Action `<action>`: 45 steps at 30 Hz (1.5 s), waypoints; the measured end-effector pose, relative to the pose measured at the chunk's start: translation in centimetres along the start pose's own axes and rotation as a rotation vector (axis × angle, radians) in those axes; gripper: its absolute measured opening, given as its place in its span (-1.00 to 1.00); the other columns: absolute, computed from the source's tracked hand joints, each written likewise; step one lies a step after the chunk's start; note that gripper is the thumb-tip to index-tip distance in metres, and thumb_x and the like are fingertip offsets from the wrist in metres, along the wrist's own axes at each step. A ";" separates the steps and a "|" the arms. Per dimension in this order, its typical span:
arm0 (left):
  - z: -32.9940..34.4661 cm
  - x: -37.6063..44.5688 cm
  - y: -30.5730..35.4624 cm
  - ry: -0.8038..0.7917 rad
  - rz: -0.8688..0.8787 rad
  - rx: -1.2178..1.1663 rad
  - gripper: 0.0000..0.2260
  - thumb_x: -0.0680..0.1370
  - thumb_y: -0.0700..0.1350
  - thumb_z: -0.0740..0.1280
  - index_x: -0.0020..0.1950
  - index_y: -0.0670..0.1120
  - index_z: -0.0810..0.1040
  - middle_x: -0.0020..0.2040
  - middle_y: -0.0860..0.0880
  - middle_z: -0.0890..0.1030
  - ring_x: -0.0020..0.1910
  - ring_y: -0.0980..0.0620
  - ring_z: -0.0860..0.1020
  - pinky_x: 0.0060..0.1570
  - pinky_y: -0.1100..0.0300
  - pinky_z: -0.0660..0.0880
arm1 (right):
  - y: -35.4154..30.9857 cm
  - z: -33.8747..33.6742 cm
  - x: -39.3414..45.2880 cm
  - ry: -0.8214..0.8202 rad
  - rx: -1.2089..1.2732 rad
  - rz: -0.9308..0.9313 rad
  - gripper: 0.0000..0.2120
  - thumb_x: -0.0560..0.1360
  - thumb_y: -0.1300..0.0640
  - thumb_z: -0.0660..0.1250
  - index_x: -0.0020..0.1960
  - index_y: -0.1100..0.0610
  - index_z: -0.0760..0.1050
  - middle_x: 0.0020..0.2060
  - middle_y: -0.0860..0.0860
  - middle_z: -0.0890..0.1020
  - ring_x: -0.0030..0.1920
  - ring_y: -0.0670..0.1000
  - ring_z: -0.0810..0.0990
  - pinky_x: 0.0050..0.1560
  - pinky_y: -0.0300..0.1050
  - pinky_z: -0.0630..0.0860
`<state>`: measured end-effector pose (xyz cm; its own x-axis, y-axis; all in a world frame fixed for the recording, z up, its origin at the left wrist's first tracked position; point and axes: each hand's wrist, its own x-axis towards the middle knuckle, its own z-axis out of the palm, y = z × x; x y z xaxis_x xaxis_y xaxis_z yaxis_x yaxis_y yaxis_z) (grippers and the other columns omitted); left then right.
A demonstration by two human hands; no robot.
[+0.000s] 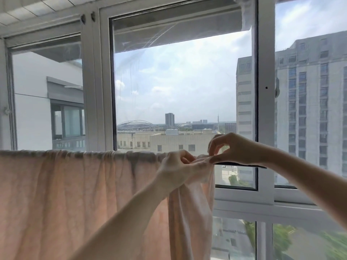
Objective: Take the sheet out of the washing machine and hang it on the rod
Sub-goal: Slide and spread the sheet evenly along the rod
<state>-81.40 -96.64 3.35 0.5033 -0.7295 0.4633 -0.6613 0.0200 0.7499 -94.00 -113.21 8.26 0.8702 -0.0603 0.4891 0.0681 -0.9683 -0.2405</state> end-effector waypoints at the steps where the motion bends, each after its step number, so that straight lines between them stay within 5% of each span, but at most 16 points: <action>1: 0.3 -0.1 0.0 0.012 0.043 0.105 -0.68 0.38 0.17 0.50 -0.02 0.00 0.58 -0.14 0.06 0.64 -0.13 0.12 0.61 -0.17 0.26 0.56 | 0.0 0.1 0.1 0.007 0.013 -0.005 -0.91 0.40 0.13 0.48 -0.12 0.04 0.60 -0.12 -0.12 0.65 -0.10 -0.22 0.63 0.00 -0.26 0.57; 6: 0.9 0.1 0.5 0.137 0.202 0.229 -0.71 0.54 0.16 0.34 -0.20 -0.04 0.59 -0.36 0.03 0.56 -0.36 0.09 0.52 -0.34 0.24 0.45 | 0.0 -0.3 0.3 0.074 0.173 0.068 -0.95 0.42 0.20 0.46 -0.14 0.12 0.61 -0.19 -0.04 0.71 -0.15 -0.10 0.68 -0.03 -0.22 0.61; 12: 1.2 0.5 1.4 0.221 0.178 0.321 -0.79 0.56 0.03 0.35 -0.22 -0.05 0.57 -0.33 0.04 0.58 -0.28 0.08 0.54 -0.21 0.17 0.50 | 0.4 -0.2 1.2 0.063 0.145 0.106 -0.93 0.51 0.20 0.36 -0.13 0.07 0.56 -0.17 -0.01 0.69 -0.14 -0.04 0.68 -0.02 -0.11 0.63; 17: 1.6 1.2 2.2 0.211 0.065 0.329 -0.85 0.55 -0.04 0.37 -0.13 0.06 0.40 -0.21 0.09 0.53 -0.22 0.13 0.49 -0.36 0.31 0.31 | 0.0 0.0 1.9 0.081 0.117 0.057 -0.89 0.53 0.21 0.33 -0.14 0.03 0.52 -0.15 0.02 0.67 -0.09 0.04 0.67 0.02 -0.02 0.62; 21: 0.8 0.5 2.7 0.255 0.176 0.371 -0.82 0.52 0.00 0.39 -0.07 -0.05 0.45 -0.26 0.06 0.52 -0.22 0.06 0.54 -0.23 0.13 0.49 | 0.2 -0.6 1.4 0.073 0.172 0.025 -0.91 0.48 0.24 0.39 -0.17 0.09 0.56 -0.23 -0.01 0.68 -0.18 -0.02 0.66 -0.03 -0.12 0.62; 30: -0.2 -0.5 1.8 0.242 0.286 0.406 -0.75 0.43 0.11 0.50 -0.09 -0.01 0.55 -0.25 0.11 0.55 -0.25 0.20 0.50 -0.30 0.34 0.39 | 0.0 0.8 1.4 -0.027 0.069 -0.056 -0.85 0.48 0.17 0.40 0.05 0.12 0.60 -0.06 -0.07 0.67 -0.10 -0.14 0.66 -0.09 -0.27 0.59; 35: -0.5 -0.8 2.4 0.249 0.346 0.197 -0.83 0.42 0.01 0.51 -0.12 -0.02 0.60 -0.22 0.14 0.59 -0.21 0.27 0.56 -0.21 0.53 0.42 | -0.5 1.7 2.2 -0.034 0.059 -0.135 -0.80 0.48 0.15 0.41 0.11 0.09 0.60 -0.02 -0.09 0.67 -0.02 -0.14 0.65 0.05 -0.20 0.59; 40: -0.7 -0.8 2.3 0.227 0.371 0.230 -0.89 0.46 -0.10 0.50 -0.05 0.01 0.62 -0.16 0.16 0.64 -0.10 0.25 0.60 -0.02 0.37 0.52 | -0.4 2.0 2.8 0.005 0.053 -0.122 -0.88 0.49 0.19 0.41 0.02 0.17 0.63 -0.09 -0.05 0.69 -0.06 -0.13 0.67 0.06 -0.10 0.60; 45: -0.9 -0.8 1.4 0.326 0.316 0.509 -0.77 0.50 0.11 0.42 0.04 0.05 0.48 -0.24 0.15 0.52 -0.25 0.17 0.53 -0.31 0.26 0.45 | -0.8 2.5 2.7 0.142 -0.059 -0.054 -0.94 0.53 0.14 0.34 -0.07 0.11 0.57 -0.20 -0.12 0.62 -0.17 -0.15 0.64 -0.05 -0.12 0.63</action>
<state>-82.20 -95.40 4.50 0.3316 -0.4966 0.8022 -0.9434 -0.1843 0.2759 -90.47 -112.04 7.70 0.7882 -0.0373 0.6143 0.0805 -0.9834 -0.1629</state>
